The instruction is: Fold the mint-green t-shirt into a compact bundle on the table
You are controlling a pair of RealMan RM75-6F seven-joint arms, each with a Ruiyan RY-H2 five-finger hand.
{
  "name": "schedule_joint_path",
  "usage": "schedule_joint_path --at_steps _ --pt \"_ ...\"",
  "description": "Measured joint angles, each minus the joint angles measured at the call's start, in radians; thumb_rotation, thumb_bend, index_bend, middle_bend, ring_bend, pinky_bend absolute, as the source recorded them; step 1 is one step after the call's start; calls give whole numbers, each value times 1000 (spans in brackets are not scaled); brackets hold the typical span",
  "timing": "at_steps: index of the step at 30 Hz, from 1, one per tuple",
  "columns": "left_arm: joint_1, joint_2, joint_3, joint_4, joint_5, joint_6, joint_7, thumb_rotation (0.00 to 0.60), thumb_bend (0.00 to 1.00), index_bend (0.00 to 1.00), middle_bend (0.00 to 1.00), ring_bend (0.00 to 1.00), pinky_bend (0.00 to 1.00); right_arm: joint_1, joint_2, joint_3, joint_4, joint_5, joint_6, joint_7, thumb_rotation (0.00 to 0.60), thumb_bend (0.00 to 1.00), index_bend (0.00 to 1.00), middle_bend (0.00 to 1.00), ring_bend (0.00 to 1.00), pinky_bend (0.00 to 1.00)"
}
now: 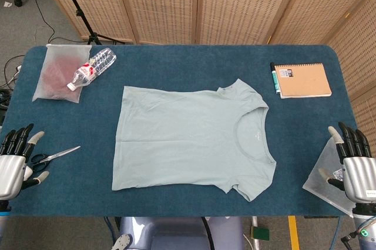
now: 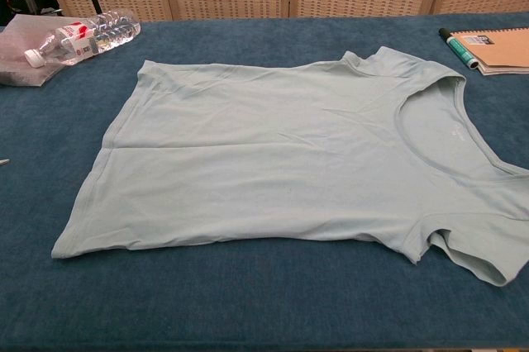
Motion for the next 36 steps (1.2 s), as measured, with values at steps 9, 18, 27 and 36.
schedule_joint_path --at_steps 9,18,27,36 --pt "2 4 2 4 5 -3 -19 600 0 0 0 0 0 6 10 -18 -6 -30 -17 22 600 0 25 0 0 0" --pt "-1 11 -1 -4 -2 -9 -27 600 0 0 0 0 0 54 0 -86 56 -171 -97 57 600 0 196 0 0 0" --pt "7 17 -8 -9 -7 6 -40 600 0 0 0 0 0 113 -151 -162 264 -389 -98 36 600 0 337 0 0 0" --pt "7 27 -11 -10 -13 2 -63 600 0 0 0 0 0 154 -215 -188 275 -418 -175 -76 600 0 388 0 0 0"
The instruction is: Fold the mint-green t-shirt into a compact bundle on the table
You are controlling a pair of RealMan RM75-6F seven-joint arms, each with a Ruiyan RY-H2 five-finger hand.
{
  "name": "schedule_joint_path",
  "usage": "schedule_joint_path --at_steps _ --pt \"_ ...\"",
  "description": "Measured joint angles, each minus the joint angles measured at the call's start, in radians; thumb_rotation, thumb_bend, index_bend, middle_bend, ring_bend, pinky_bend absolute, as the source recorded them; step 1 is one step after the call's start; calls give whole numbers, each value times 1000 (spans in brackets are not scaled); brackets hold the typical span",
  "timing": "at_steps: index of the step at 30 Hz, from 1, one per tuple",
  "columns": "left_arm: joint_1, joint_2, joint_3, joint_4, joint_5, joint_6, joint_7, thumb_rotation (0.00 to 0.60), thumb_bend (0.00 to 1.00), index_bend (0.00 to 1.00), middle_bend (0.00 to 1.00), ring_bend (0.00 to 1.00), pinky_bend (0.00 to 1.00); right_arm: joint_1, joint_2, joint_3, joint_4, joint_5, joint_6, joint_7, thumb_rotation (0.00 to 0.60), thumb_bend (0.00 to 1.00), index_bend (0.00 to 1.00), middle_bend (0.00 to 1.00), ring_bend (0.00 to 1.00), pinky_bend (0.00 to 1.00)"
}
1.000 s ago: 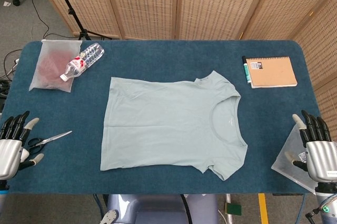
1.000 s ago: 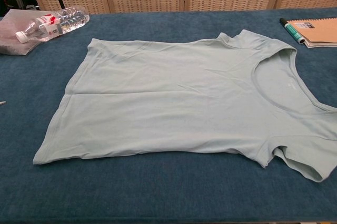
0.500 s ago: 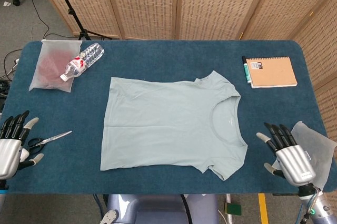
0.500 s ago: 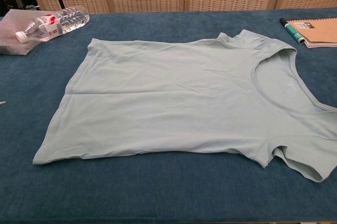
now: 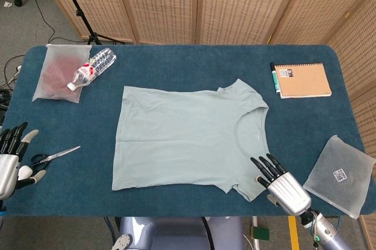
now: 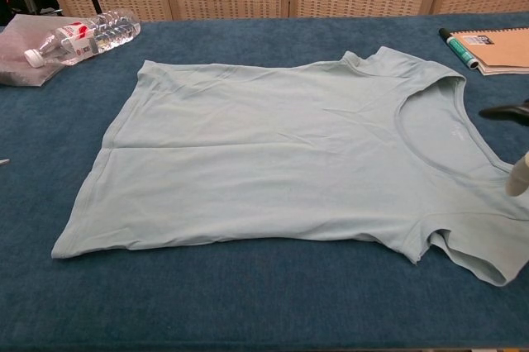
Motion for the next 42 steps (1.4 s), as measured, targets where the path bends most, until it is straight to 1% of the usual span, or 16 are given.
schedule_joint_path --at_steps 15,24,34,42 --pt "-3 -4 1 -2 -6 -14 15 600 0 0 0 0 0 24 -49 -28 -21 44 -96 -80 600 0 388 0 0 0" --pt "-1 -7 -1 0 -9 -12 19 600 0 0 0 0 0 30 -69 -49 -7 52 -114 -94 600 0 388 0 0 0" --pt "-2 -8 -3 1 -11 -13 20 600 0 0 0 0 0 44 -94 -45 2 74 -130 -105 600 1 388 0 0 0" --pt "-2 -9 -4 -1 -15 -15 22 600 0 0 0 0 0 57 -110 -37 1 91 -141 -113 600 129 403 0 0 0"
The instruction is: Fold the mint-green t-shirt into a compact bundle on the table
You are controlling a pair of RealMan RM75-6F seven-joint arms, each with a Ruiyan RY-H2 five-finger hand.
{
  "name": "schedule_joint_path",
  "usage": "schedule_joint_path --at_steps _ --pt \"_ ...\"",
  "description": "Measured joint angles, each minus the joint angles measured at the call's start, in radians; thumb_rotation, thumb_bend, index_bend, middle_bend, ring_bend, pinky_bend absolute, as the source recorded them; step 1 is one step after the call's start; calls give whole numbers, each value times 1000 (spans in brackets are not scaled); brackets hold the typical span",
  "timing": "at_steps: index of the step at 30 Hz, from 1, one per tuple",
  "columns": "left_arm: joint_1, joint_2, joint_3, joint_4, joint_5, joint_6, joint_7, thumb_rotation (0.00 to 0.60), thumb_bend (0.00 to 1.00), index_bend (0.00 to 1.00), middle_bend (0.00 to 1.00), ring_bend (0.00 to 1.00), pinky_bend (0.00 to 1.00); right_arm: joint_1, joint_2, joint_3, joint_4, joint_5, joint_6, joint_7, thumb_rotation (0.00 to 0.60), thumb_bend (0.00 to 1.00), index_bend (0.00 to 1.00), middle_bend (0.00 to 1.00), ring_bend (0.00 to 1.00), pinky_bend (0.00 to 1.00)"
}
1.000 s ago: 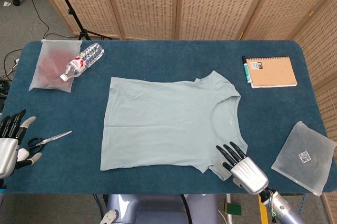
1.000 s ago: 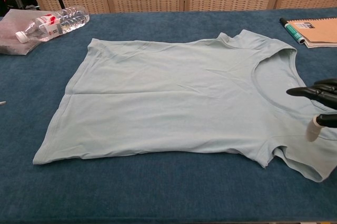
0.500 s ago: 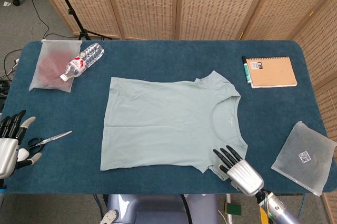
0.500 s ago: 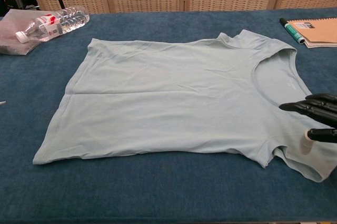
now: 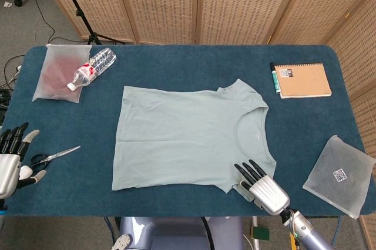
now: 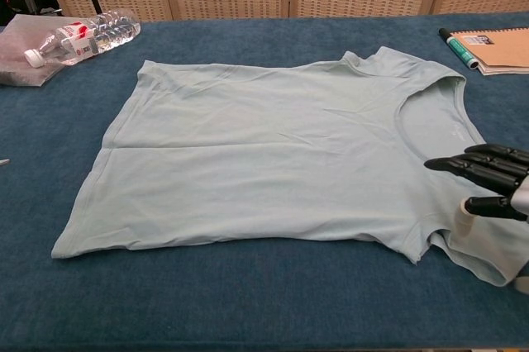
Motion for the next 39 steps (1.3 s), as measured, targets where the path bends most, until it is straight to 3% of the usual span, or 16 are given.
schedule_joint_path --at_steps 9,13,28,39 --pt "-1 -1 -2 1 -3 -3 2 600 0 0 0 0 0 14 -7 6 -10 17 -10 -10 600 388 416 0 0 0" --pt "-2 -2 -2 2 -4 -4 4 600 0 0 0 0 0 18 -5 2 -10 21 -16 -9 600 443 419 0 0 0" --pt "-4 -5 -2 4 -5 -9 10 600 0 0 0 0 0 31 -10 -7 8 32 -21 9 600 455 570 0 0 0" --pt "-7 -10 1 5 -5 -17 20 600 0 0 0 0 0 39 -24 -10 35 38 -17 36 600 517 635 0 0 0"
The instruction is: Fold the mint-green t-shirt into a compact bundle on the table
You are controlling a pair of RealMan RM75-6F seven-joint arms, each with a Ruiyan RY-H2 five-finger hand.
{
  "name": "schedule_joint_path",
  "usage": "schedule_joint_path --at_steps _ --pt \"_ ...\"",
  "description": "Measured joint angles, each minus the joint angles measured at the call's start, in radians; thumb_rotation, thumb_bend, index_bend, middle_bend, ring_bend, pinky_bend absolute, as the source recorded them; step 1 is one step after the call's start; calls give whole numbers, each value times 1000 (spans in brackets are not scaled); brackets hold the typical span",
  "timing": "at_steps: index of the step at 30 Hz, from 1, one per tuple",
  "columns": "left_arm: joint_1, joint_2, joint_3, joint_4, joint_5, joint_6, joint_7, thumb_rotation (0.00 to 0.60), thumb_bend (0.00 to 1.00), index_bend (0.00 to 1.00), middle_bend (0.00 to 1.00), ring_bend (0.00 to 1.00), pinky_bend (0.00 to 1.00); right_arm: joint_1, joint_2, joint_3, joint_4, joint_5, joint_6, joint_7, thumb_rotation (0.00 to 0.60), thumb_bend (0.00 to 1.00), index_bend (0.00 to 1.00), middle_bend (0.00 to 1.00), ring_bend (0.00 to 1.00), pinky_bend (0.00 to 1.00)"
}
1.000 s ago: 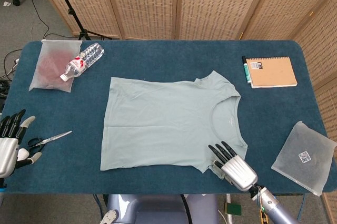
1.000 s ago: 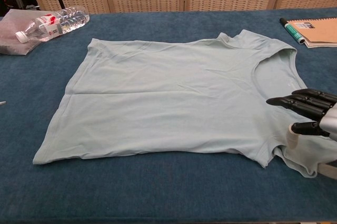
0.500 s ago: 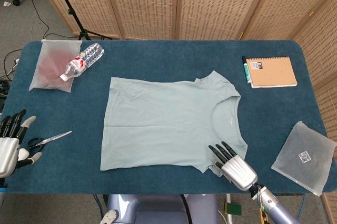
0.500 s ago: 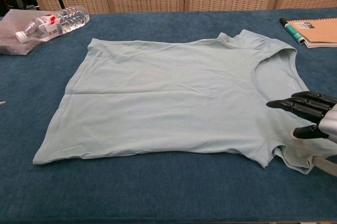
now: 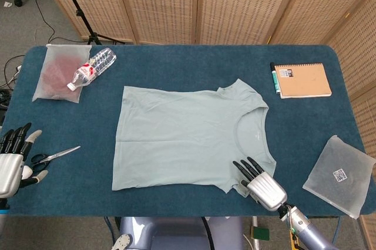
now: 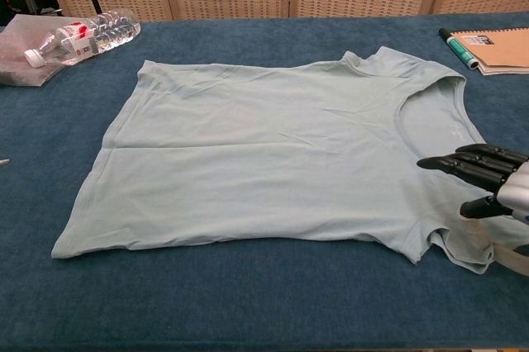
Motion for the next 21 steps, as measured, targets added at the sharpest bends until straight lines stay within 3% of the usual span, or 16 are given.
schedule_joint_path --at_steps 10,17,21 --pt "-18 -23 21 58 81 -6 -26 600 0 12 0 0 0 6 -6 -5 16 -10 27 41 600 553 644 0 0 0" --pt "-51 -105 55 259 231 25 -145 600 0 226 0 0 0 6 9 -9 -1 -16 53 63 600 588 644 0 0 0" --pt "-75 -180 78 409 302 45 -227 600 0 299 0 0 0 6 19 -9 -14 -15 61 73 600 620 647 0 0 0"
